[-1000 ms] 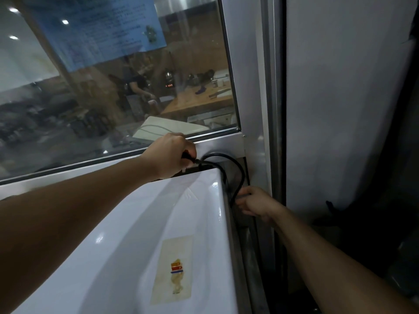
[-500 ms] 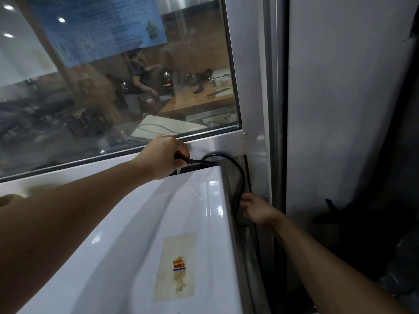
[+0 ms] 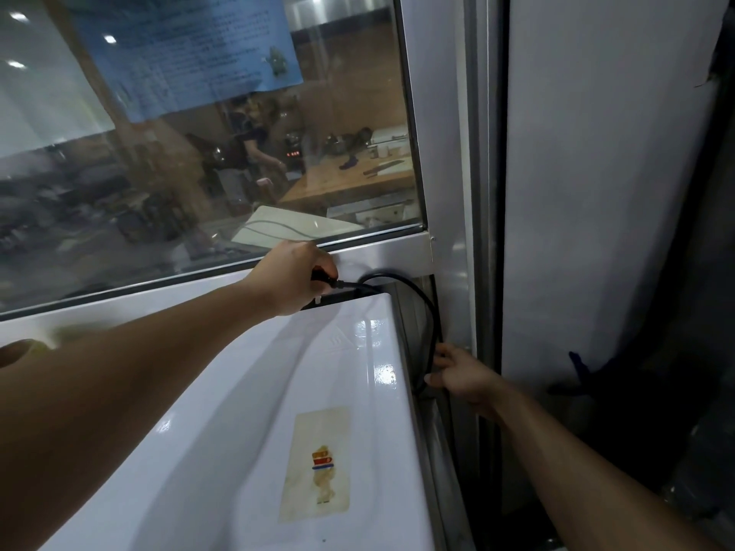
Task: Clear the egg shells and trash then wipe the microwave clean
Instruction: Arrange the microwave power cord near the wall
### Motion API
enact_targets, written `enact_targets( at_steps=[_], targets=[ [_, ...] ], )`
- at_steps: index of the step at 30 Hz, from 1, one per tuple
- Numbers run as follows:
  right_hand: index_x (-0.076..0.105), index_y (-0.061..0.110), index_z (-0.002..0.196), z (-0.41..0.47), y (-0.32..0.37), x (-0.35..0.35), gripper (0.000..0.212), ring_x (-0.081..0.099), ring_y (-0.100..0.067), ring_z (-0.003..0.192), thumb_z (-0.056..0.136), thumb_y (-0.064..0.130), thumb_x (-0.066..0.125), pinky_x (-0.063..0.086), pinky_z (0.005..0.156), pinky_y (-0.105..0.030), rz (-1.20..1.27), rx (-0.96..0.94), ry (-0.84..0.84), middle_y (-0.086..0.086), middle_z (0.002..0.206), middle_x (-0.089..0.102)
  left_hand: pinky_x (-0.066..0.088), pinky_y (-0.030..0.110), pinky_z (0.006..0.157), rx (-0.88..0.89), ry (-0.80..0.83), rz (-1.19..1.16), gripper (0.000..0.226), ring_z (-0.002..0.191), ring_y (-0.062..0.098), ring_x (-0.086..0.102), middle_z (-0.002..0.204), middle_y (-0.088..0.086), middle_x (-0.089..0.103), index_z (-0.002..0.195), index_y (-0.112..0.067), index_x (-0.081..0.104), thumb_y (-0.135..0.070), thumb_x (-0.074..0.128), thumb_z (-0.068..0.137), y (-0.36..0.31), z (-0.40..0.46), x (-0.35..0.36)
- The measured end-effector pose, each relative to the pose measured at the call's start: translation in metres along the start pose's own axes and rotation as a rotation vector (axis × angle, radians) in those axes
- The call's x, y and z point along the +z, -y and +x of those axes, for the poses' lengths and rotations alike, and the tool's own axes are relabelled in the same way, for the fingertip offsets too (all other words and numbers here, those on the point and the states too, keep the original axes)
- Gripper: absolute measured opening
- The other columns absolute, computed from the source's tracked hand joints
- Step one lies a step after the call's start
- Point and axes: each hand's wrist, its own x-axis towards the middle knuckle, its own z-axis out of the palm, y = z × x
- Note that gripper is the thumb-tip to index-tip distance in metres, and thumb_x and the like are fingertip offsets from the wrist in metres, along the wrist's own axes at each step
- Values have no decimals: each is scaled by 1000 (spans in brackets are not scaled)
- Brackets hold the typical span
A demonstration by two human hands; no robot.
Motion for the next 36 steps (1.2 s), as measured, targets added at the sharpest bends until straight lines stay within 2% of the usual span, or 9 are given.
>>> enact_targets(
  at_steps=[12, 17, 21, 25, 30, 34, 36],
  targets=[
    [28, 1, 142, -10, -1, -3, 67, 44, -30, 128, 84, -8, 61, 39, 87, -24, -24, -7, -64, -20, 142, 41, 49, 34, 81, -7, -30, 8, 20, 89, 24, 60, 94, 6, 67, 98, -16, 72, -9, 62, 82, 2, -5, 0],
    [28, 4, 143, -12, 0, -4, 74, 42, -29, 129, 81, -5, 66, 40, 91, -26, -42, -8, -79, -18, 144, 39, 48, 32, 83, -23, -14, 7, 24, 93, 23, 58, 97, 6, 65, 103, -16, 70, -6, 62, 82, 4, -8, 0],
    [27, 6, 144, -18, 5, -7, 78, 36, -26, 135, 79, 0, 70, 35, 108, -33, -68, -52, -100, -15, 147, 36, 46, 27, 78, -30, -21, -8, 24, 92, 21, 57, 96, 4, 64, 100, -17, 70, -5, 63, 80, 6, -7, 1],
    [29, 9, 144, -25, 19, -13, 74, 39, -26, 132, 82, 5, 68, 35, 104, -31, -122, -116, -166, -13, 146, 38, 38, 21, 74, -20, -85, -36, 22, 83, 16, 49, 91, -1, 53, 96, -15, 70, -2, 64, 79, 7, -10, 8],
    [32, 13, 142, -33, 35, -14, 69, 42, -23, 129, 84, 7, 67, 35, 102, -30, -122, -185, -174, -10, 143, 42, 43, 29, 74, -33, -166, -109, 22, 83, 21, 50, 95, -1, 45, 96, -12, 66, 0, 65, 76, 5, -16, 26],
    [33, 14, 141, -35, 44, -14, 68, 44, -22, 126, 83, 9, 68, 38, 101, -31, -144, -210, -170, -11, 140, 44, 47, 38, 72, -52, -202, -150, 25, 87, 26, 56, 97, 3, 54, 94, -11, 60, -3, 68, 71, 7, -17, 31],
    [34, 14, 141, -36, 47, -13, 67, 44, -22, 126, 83, 10, 68, 38, 104, -34, -153, -213, -173, -11, 140, 44, 44, 35, 65, -75, -205, -104, 21, 94, 23, 53, 97, -1, 58, 90, -14, 57, -9, 67, 72, 7, -18, 33]
  ],
)
